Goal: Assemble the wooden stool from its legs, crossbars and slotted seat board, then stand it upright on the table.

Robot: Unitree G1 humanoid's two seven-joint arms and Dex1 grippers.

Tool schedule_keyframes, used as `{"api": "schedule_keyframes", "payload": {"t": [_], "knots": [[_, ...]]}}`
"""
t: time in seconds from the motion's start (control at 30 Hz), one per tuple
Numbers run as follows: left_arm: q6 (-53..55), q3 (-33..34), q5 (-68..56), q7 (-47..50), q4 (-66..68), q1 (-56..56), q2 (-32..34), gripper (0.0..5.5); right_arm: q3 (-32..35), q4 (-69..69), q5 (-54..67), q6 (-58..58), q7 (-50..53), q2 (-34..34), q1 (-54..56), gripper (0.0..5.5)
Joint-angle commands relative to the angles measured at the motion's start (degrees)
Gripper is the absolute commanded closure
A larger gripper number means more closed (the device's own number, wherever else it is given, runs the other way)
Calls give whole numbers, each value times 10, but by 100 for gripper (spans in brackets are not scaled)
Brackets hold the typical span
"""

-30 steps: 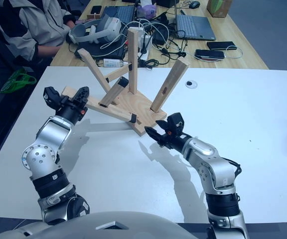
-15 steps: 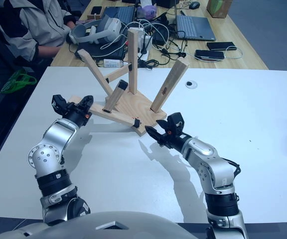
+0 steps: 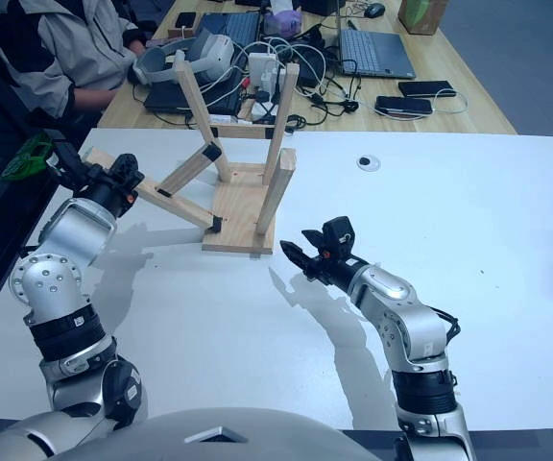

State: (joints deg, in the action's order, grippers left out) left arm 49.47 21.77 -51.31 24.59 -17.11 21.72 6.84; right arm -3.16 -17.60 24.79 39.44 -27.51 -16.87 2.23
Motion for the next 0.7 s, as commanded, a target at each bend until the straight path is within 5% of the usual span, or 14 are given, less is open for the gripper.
{"api": "schedule_keyframes", "payload": {"t": [0.03, 0.23, 0.7], "knots": [[-11, -51, 18, -112, -22, 14, 51, 450, 0, 6, -6, -3, 0, -7, 12, 250], [-28, -79, 75, -218, 7, 14, 116, 450, -1, 11, -9, -4, -2, -5, 19, 250], [-36, -70, 125, -207, 31, -16, 69, 450, 1, 15, -10, -3, -8, -10, 22, 250]]}}
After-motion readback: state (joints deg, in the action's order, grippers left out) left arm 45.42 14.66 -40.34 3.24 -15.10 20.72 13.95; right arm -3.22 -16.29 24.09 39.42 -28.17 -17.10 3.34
